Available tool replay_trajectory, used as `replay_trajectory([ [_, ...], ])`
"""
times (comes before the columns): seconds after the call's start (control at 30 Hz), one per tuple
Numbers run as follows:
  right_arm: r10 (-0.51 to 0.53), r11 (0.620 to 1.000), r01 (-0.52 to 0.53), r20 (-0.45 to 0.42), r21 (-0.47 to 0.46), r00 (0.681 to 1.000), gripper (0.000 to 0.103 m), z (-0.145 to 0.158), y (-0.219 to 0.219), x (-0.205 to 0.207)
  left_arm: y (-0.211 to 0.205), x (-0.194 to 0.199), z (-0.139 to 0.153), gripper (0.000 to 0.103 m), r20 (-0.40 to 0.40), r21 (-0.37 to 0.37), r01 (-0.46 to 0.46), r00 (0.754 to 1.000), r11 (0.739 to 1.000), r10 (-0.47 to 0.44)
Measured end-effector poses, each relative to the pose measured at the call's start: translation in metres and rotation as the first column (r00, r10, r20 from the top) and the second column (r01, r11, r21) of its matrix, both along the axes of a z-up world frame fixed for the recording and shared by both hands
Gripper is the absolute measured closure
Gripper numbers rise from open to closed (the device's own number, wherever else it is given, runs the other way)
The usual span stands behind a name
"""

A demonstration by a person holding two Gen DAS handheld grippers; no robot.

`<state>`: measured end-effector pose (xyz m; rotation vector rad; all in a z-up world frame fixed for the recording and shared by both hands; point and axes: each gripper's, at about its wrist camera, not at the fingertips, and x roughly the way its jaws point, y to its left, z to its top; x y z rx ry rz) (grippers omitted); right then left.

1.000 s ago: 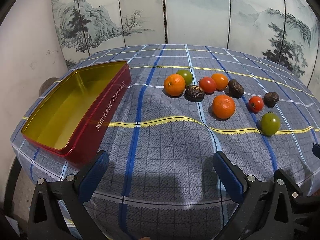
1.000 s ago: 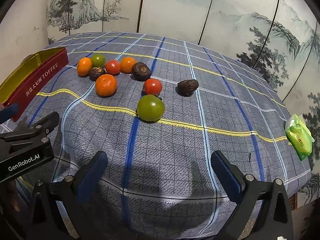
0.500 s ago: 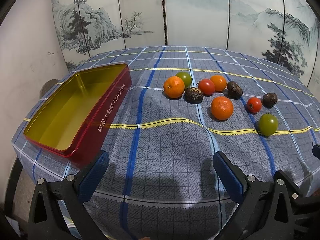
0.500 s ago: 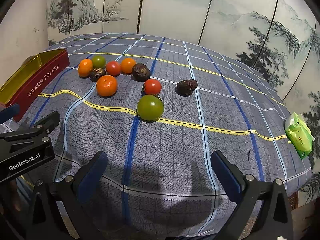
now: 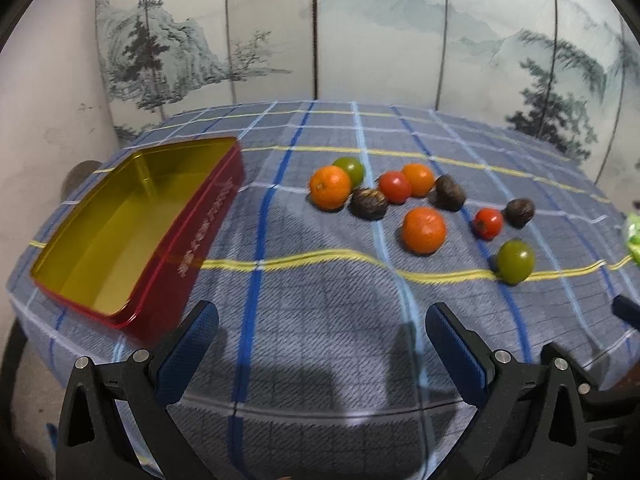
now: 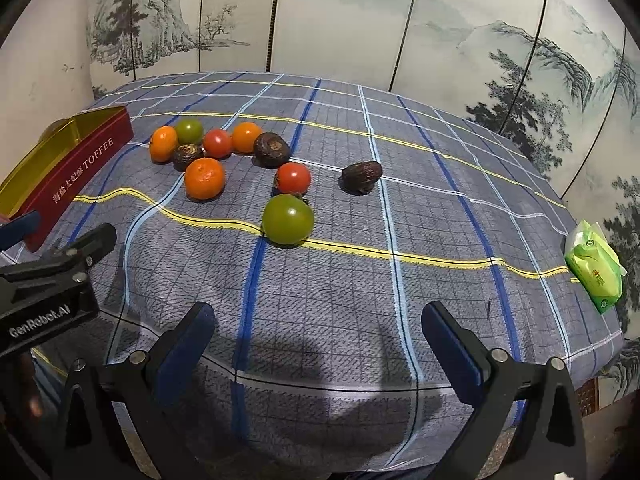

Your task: Organize fruits

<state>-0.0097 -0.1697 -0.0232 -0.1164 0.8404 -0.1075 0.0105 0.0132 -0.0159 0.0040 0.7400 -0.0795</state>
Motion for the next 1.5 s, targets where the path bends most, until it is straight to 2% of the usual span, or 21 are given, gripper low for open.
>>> replay_trajectory([
  [0.13,-0.006,1.0,0.006,-0.003,0.001,1.0,0.001,-0.001,-0.003,-0.001,-0.003,0.013,0.003,0.0,-0.006,-0.006,0.078,0.997,0.997,-0.078],
  [0.3,-0.011,1.0,0.011,0.007,0.003,1.0,0.001,0.0,-0.006,0.0,-0.007,0.029,0.012,0.0,0.008,-0.013,0.117,0.993,0.993,-0.117],
  [0.37,-0.013,1.0,0.013,0.009,0.007,1.0,0.001,0.0,-0.009,0.0,-0.014,0.036,0.013,0.0,-0.003,0.012,0.127,0.992,0.992,-0.127],
  [0.53,-0.04,0.999,0.04,0.004,0.021,0.999,0.001,-0.003,-0.021,-0.001,-0.031,0.062,0.01,0.001,-0.024,-0.014,0.156,0.987,0.988,-0.156],
  [0.57,-0.042,0.999,0.042,0.002,0.024,0.999,0.001,-0.003,-0.023,0.0,-0.034,0.068,0.008,0.003,-0.034,-0.031,0.16,0.986,0.987,-0.161],
  [0.63,-0.05,0.998,0.05,0.0,0.024,0.999,0.001,-0.005,-0.027,-0.001,-0.041,0.079,0.004,0.014,-0.049,-0.022,0.165,0.985,0.986,-0.166],
  [0.67,-0.053,0.998,0.054,-0.002,0.026,0.999,0.001,-0.006,-0.029,-0.001,-0.045,0.084,0.002,0.024,-0.059,-0.021,0.169,0.984,0.985,-0.17],
  [0.7,-0.056,0.998,0.056,-0.002,0.03,0.998,0.001,-0.006,-0.03,-0.001,-0.048,0.089,-0.001,0.028,-0.073,-0.029,0.175,0.982,0.984,-0.176],
  [0.8,-0.062,0.997,0.062,-0.004,0.037,0.998,0.001,-0.007,-0.035,-0.001,-0.054,0.1,-0.007,0.031,-0.105,-0.059,0.183,0.976,0.981,-0.188],
  [0.9,-0.07,0.997,0.07,-0.001,0.042,0.998,0.001,-0.007,-0.039,-0.002,-0.063,0.102,-0.008,0.032,-0.102,-0.04,0.2,0.974,0.979,-0.203],
  [0.97,-0.074,0.996,0.074,-0.001,0.045,0.997,0.001,-0.007,-0.041,-0.002,-0.069,0.107,-0.011,0.036,-0.118,-0.047,0.214,0.969,0.976,-0.218],
  [1.03,-0.079,0.996,0.079,-0.005,0.049,0.997,0.001,-0.008,-0.043,-0.002,-0.073,0.111,-0.013,0.051,-0.13,-0.064,0.225,0.964,0.972,-0.231],
  [1.07,-0.08,0.996,0.08,-0.006,0.05,0.997,0.001,-0.008,-0.043,-0.002,-0.075,0.113,-0.015,0.065,-0.14,-0.071,0.228,0.962,0.971,-0.236],
  [1.17,-0.078,0.996,0.078,-0.002,0.046,0.997,0.001,-0.007,-0.043,-0.003,-0.076,0.116,-0.02,0.069,-0.161,-0.112,0.236,0.954,0.965,-0.252],
  [1.27,-0.077,0.996,0.077,0.001,0.043,0.997,0.001,-0.006,-0.043,-0.004,-0.072,0.112,-0.016,0.071,-0.146,-0.125,0.238,0.956,0.963,-0.255],
  [1.5,-0.081,0.996,0.08,0.005,0.042,0.997,0.001,-0.004,-0.042,-0.007,-0.048,0.099,0.015,0.071,-0.077,-0.118,0.214,0.972,0.97,-0.223],
])
